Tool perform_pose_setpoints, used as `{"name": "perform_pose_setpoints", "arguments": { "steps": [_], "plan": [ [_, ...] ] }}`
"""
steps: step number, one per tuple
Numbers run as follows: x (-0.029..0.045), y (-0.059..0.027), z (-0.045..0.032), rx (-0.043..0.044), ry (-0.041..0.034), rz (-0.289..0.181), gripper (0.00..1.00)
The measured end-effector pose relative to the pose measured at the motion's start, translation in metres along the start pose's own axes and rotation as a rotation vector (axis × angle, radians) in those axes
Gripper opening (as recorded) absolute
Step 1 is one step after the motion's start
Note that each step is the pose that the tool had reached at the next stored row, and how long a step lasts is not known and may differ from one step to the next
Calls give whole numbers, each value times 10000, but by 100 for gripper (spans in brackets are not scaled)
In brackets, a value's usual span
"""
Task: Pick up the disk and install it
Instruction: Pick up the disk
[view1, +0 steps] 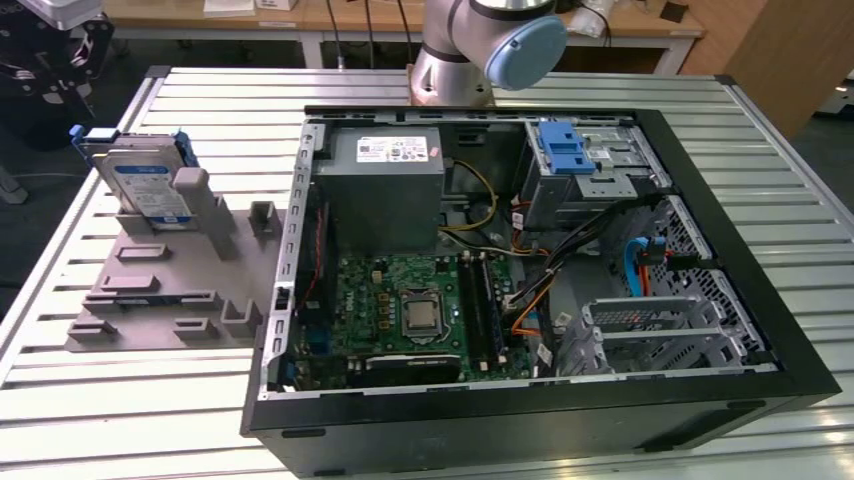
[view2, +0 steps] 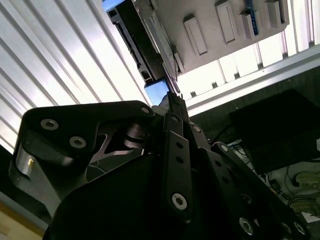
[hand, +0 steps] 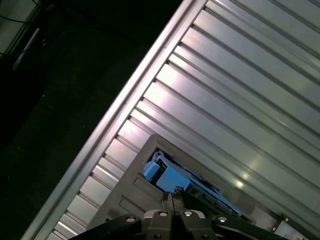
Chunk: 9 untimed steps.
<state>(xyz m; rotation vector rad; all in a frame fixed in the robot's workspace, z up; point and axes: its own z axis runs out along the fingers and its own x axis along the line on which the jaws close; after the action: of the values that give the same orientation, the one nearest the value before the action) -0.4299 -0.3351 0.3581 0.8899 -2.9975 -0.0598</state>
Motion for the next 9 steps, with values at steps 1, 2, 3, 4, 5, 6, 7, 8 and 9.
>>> {"name": "perform_pose_setpoints", "arguments": {
  "steps": [1,2,3,4,5,6,7,8,9],
  "plan": [
    [1,1,0,0,1,-21,11],
    [1,1,0,0,2,-44,11],
    [1,1,0,0,4,-66,11],
    [2,1,0,0,3,-89,11],
    [2,1,0,0,5,-112,11],
    [2,2,0,0,6,-135,11],
    [2,2,0,0,6,-161,11],
    [3,2,0,0,7,-184,11],
    [3,2,0,0,8,-208,11]
  ]
}}
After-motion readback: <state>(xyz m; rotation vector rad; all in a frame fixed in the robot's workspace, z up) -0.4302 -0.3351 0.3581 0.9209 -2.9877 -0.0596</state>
